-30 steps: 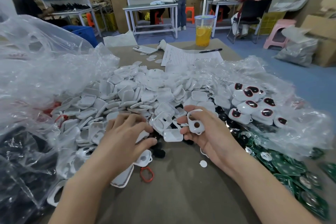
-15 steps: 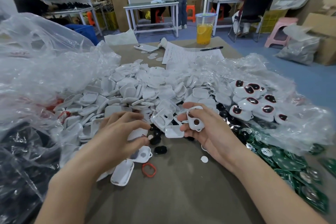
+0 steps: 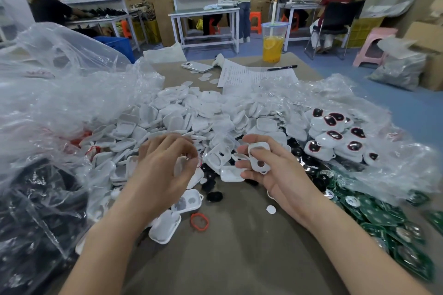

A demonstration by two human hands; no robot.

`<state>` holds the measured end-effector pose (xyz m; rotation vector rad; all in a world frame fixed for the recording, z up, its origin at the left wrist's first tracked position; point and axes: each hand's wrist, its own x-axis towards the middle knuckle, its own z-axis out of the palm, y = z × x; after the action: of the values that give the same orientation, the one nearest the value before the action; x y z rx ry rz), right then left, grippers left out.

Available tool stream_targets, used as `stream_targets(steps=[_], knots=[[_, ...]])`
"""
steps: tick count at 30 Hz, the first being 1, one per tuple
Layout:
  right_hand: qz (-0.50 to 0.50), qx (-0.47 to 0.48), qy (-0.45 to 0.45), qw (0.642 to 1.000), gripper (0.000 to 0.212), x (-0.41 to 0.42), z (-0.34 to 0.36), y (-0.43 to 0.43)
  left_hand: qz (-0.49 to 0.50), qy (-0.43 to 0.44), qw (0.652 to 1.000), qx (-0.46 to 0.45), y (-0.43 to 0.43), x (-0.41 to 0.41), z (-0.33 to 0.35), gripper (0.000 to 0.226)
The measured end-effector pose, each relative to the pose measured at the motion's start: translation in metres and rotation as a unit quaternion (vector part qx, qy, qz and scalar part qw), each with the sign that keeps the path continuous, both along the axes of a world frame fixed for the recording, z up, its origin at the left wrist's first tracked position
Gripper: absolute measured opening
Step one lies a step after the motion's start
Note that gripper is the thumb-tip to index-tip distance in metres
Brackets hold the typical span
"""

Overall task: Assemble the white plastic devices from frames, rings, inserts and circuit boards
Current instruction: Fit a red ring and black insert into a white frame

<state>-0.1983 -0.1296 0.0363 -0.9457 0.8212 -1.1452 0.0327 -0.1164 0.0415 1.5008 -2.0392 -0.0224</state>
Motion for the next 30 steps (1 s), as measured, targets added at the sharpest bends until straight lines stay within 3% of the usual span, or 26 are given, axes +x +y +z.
stream_targets(steps=[4, 7, 9, 15, 20, 30], knots=[[0.019, -0.037, 0.053, 0.998, 0.016, 0.004, 0.003, 0.006, -0.013, 0.172, 0.984, -0.043, 0.008, -0.029, 0.004, 0.013], [0.033, -0.077, 0.109, 0.991, 0.007, 0.008, 0.004, 0.011, -0.030, 0.265, 0.964, -0.004, 0.013, -0.049, 0.003, 0.015], [0.038, -0.085, 0.119, 0.988, 0.015, 0.009, 0.004, 0.013, -0.031, 0.302, 0.953, 0.020, 0.013, -0.055, 0.002, 0.016], [0.018, -0.108, 0.119, 0.987, 0.024, 0.009, 0.002, 0.009, -0.035, 0.348, 0.934, 0.067, 0.015, -0.058, 0.003, 0.015], [-0.031, -0.118, 0.122, 0.985, 0.021, 0.008, -0.001, 0.006, -0.052, 0.444, 0.886, 0.124, 0.015, -0.060, 0.006, 0.022], [-0.045, -0.126, 0.130, 0.982, 0.015, 0.009, 0.002, 0.006, -0.068, 0.481, 0.864, 0.129, 0.013, -0.061, 0.007, 0.007]])
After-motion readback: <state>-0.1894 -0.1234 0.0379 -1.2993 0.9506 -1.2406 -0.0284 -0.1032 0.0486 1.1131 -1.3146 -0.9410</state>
